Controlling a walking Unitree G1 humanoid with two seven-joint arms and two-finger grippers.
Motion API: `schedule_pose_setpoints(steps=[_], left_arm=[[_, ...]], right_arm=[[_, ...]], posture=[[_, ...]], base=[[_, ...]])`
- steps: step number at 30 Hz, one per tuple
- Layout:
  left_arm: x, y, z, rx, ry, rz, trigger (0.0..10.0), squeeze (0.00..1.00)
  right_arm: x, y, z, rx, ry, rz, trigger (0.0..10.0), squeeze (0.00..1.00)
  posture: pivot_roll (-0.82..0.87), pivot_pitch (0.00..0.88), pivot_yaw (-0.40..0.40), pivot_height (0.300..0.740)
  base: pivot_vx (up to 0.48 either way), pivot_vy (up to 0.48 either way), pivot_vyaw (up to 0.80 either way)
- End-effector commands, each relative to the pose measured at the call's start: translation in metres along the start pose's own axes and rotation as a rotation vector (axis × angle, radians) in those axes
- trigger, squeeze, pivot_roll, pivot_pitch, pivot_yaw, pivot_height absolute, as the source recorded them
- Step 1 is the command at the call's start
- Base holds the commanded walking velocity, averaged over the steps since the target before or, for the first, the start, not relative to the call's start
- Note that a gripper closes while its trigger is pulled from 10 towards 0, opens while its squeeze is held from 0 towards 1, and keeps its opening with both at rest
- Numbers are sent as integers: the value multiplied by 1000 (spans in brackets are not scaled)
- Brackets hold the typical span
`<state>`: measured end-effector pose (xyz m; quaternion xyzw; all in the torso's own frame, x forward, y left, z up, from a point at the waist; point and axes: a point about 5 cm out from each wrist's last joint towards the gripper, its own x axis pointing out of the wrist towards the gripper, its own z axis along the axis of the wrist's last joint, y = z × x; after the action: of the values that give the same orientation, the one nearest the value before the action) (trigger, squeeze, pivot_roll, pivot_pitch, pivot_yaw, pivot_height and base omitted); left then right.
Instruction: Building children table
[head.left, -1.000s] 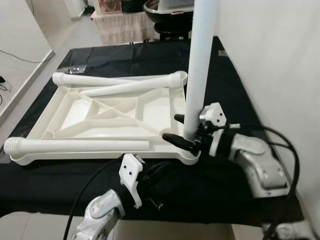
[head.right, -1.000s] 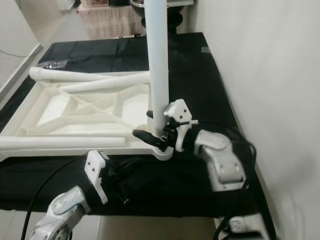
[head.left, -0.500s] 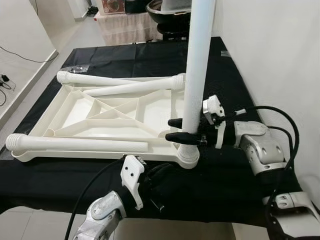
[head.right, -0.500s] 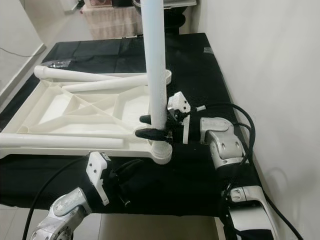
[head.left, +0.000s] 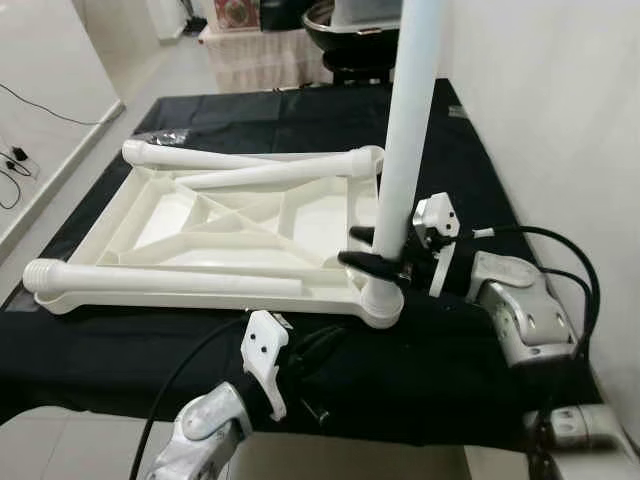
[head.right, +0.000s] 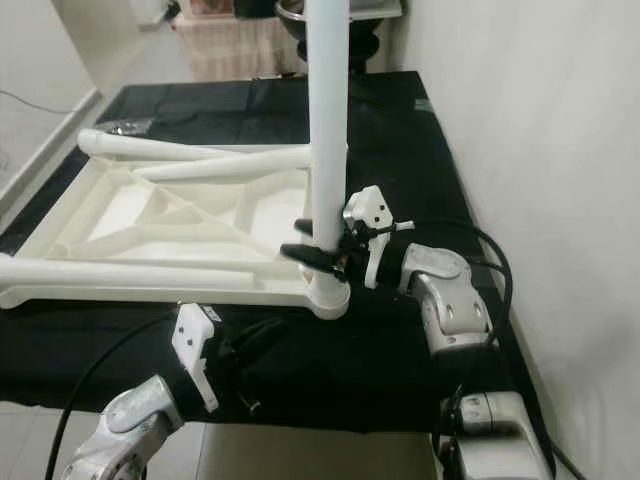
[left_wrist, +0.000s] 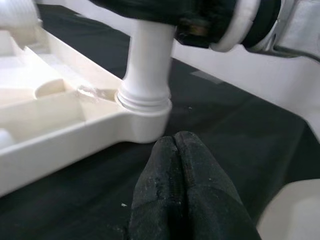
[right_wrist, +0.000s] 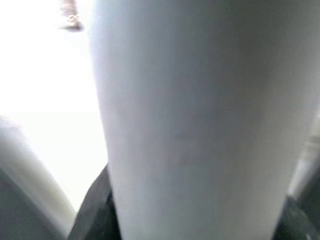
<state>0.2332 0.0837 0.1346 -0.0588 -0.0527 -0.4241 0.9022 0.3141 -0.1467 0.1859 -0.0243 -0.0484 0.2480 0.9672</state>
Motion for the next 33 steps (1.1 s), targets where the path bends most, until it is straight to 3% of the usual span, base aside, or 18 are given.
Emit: schedule_pose_setpoints(steps=[1, 2, 5, 10, 11, 13, 14, 16, 17, 18, 19, 20, 21, 22, 27, 33], left_arm=[[-4, 3, 1, 0, 4, 13, 10000, 0], [-4, 3, 1, 4, 5, 13, 10000, 0], [-4, 4, 0, 10, 10, 8, 10000, 0], [-3, 4, -2, 2, 23, -21, 10000, 0], [-3, 6, -2, 8, 22, -13, 10000, 0], [-3, 7, -2, 14, 20, -3, 10000, 0], [-3, 7, -1, 18, 18, 6, 10000, 0], [-3, 7, -1, 18, 18, 6, 10000, 0], [-3, 8, -1, 19, 18, 11, 10000, 0], [-3, 8, -1, 19, 18, 11, 10000, 0], [-3, 8, -2, 16, 19, 9, 10000, 0], [-2, 7, -2, 13, 20, 5, 10000, 0], [-2, 7, -2, 13, 20, 5, 10000, 0], [-2, 7, -2, 11, 21, 2, 10000, 0], [-1, 6, -3, 10, 21, -1, 10000, 0], [-1, 4, -4, 15, 22, 0, 10000, 0]], right_arm=[[-23, -2, -41, 31, 207, -252, 0, 0], [-35, 11, -53, -5, 260, -307, 0, 0], [-33, 19, -56, -64, 288, -253, 0, 0], [-14, 22, -54, -119, 293, -194, 0, 0], [-8, 23, -53, -95, 280, -177, 10000, 0], [-4, 24, -51, -64, 257, -145, 10000, 0], [0, 24, -46, -29, 216, -80, 10000, 816], [0, 24, -46, -29, 216, -80, 10000, 816], [4, 24, -35, 31, 166, 35, 10000, 1000], [4, 24, -35, 31, 166, 35, 10000, 1000], [5, 23, -24, 82, 127, 125, 10000, 1000], [5, 17, -13, 60, 100, 216, 10000, 894], [5, 17, -13, 60, 100, 216, 10000, 894], [5, 10, -8, 48, 118, 309, 10000, 0], [7, -11, -6, 6, 196, 535, 10000, 0], [16, -21, -2, 41, 211, 638, 10000, 0]], posture=[[33, 195, 60, 740], [28, 188, 74, 740], [21, 176, 82, 740], [29, 161, 70, 740], [40, 157, 66, 740], [40, 157, 66, 740], [46, 154, 69, 740], [46, 154, 69, 740], [46, 151, 70, 740], [46, 151, 70, 740], [41, 147, 69, 740], [45, 144, 67, 740], [45, 144, 67, 740], [50, 144, 63, 740], [53, 139, 62, 740], [66, 138, 59, 740]], base=[[0, 0, 0], [0, 0, 0], [0, 0, 0], [0, 0, 0], [0, 0, 0], [0, 0, 0], [0, 0, 0], [0, 0, 0], [0, 0, 0], [0, 0, 0], [0, 0, 0], [0, 0, 0], [0, 0, 0], [0, 0, 0], [0, 0, 0], [0, 0, 0]])
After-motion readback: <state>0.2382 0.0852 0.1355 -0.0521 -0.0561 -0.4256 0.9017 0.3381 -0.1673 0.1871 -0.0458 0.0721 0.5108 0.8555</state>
